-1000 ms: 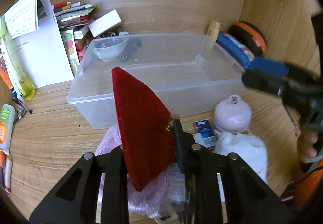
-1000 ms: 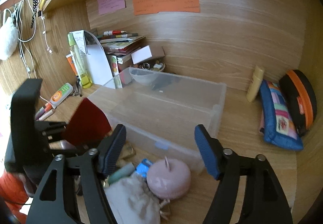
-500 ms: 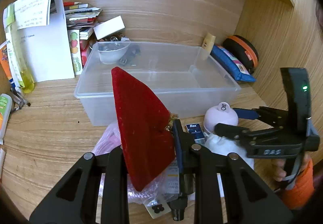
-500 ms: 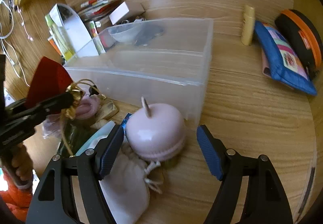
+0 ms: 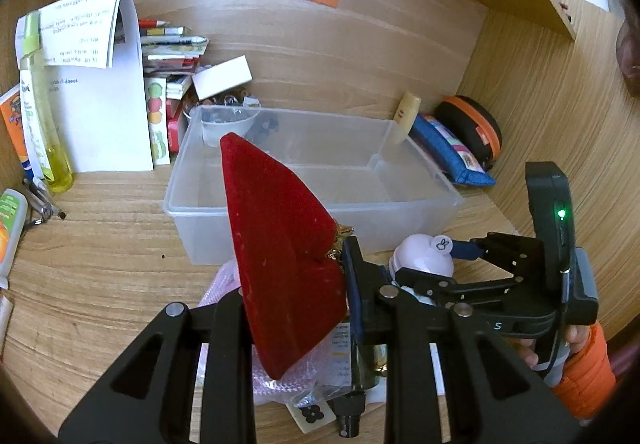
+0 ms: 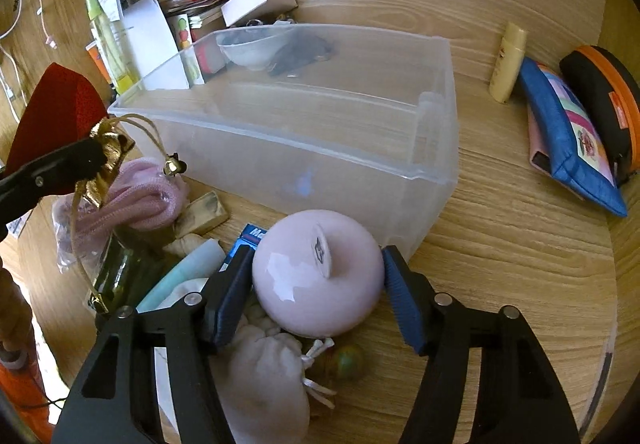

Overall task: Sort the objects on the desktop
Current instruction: 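Lift the red pouch with the left tool while the right tool carries the pink jar toward the clear box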

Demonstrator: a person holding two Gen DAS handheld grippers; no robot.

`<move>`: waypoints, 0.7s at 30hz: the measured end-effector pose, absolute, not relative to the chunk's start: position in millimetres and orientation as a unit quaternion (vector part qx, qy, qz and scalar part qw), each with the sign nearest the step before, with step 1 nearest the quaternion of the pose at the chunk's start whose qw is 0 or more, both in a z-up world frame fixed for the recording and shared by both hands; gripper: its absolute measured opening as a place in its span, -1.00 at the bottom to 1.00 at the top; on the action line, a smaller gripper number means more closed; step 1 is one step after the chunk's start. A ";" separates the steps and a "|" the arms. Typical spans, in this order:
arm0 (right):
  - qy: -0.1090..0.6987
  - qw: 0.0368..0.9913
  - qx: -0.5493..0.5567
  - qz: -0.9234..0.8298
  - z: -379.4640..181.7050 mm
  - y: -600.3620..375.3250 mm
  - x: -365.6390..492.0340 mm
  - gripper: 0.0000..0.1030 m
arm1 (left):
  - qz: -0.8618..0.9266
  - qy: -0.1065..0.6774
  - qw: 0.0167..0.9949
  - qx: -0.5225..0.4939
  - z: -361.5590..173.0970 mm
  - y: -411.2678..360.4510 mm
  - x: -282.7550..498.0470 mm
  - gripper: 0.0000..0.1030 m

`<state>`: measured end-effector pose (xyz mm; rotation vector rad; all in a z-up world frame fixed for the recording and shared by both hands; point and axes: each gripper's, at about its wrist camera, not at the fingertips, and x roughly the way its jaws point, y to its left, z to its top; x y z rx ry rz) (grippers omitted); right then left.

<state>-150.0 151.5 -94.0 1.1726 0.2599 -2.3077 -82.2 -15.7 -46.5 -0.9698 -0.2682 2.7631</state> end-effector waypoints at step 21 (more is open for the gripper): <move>0.095 0.294 0.312 -0.898 -2.0 146.8 -123.5 0.17 | 0.947 -0.089 0.093 -0.293 -11.9 -27.8 -84.6 -0.55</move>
